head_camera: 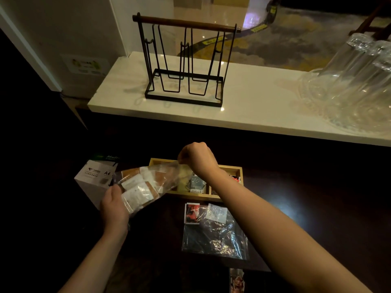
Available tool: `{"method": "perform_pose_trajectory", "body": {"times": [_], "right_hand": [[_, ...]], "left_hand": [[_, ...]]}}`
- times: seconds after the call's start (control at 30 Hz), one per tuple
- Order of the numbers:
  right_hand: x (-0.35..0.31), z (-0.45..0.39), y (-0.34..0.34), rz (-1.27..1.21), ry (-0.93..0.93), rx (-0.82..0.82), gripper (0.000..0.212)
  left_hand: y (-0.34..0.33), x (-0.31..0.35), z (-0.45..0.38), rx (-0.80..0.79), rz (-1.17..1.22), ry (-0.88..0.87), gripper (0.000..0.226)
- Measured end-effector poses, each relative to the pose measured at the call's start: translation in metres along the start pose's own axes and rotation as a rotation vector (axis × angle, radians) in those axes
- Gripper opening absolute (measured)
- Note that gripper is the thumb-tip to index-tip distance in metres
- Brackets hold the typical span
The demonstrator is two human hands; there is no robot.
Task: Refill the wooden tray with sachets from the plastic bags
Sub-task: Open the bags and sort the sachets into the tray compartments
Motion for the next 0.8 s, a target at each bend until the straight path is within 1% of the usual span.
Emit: {"method": "perform_pose_trajectory", "body": {"times": [0.17, 0.27, 0.37, 0.5, 0.57, 0.8], "right_hand": [[0.012, -0.005, -0.02, -0.032, -0.053, -0.045, 0.011], [0.018, -0.005, -0.029, -0.154, -0.112, -0.071, 0.011], [0.024, -0.002, -0.036, -0.251, -0.175, -0.06, 0.013], [0.033, 0.002, -0.04, -0.314, -0.24, -0.032, 0.014], [0.037, 0.003, -0.041, -0.341, -0.261, -0.018, 0.014], [0.04, 0.009, -0.047, -0.476, -0.304, 0.0, 0.014]], "left_hand": [[0.017, 0.026, -0.015, 0.058, -0.117, -0.156, 0.026], [0.018, 0.045, -0.023, 0.071, -0.207, -0.233, 0.031], [0.017, 0.064, -0.026, 0.091, -0.27, -0.282, 0.032], [0.002, 0.081, -0.03, -0.043, -0.168, -0.341, 0.028], [-0.003, 0.085, -0.033, -0.096, -0.186, -0.37, 0.031], [-0.016, 0.112, -0.029, -0.119, -0.297, -0.492, 0.03]]}}
Point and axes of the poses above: each hand's wrist, its own z-axis away from the middle knuckle, its own y-axis out of the back of the hand, x = y × z, the point moved 4 cm from there along -z, towards the middle knuckle, and after that the axes turned 12 degrees about -z, right-handed, at the moved point
